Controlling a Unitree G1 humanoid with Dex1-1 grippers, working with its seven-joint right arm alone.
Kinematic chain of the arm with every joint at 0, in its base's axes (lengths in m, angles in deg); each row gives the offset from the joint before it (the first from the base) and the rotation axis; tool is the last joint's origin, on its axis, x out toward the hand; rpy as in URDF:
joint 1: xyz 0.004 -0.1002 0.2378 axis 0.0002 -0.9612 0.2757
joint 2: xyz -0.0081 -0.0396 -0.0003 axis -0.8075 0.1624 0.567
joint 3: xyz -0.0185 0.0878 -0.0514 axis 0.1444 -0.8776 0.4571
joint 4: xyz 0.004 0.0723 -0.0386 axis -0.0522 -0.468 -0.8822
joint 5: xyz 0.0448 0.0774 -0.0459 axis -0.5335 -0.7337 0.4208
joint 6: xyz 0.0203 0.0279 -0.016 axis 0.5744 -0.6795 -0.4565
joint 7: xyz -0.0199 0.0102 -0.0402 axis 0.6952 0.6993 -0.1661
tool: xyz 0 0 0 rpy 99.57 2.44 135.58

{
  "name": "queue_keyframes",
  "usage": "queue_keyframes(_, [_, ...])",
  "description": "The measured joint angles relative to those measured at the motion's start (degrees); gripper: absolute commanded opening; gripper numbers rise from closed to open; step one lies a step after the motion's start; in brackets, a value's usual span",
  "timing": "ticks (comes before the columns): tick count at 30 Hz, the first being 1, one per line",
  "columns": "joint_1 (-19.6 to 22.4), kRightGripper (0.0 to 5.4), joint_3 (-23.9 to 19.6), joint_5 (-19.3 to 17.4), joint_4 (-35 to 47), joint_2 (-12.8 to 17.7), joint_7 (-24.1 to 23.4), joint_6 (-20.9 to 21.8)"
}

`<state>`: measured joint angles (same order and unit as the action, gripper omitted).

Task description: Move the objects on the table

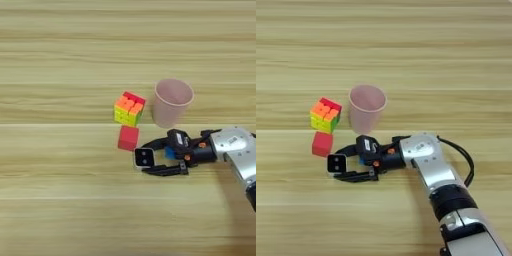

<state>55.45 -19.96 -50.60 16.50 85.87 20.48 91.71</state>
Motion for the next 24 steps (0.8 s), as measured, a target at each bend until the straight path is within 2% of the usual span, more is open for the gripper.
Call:
queue_keyframes(7, [-0.54, 2.48, -2.92, -4.41, 4.63, 1.46, 2.59, -2.88])
queue_keyframes(11, [-1.76, 2.48, -6.18, -8.23, 8.16, 4.62, 4.49, -4.85])
queue_keyframes(17, [-2.53, 2.48, -9.49, -8.43, 7.0, 8.1, 5.13, -4.89])
queue_keyframes(21, [-2.56, 2.48, -11.5, -8.1, 2.33, 10.57, 4.95, -4.07])
queue_keyframes(24, [-1.67, 2.48, -12.54, -6.47, -3.18, 11.85, 3.42, -2.36])
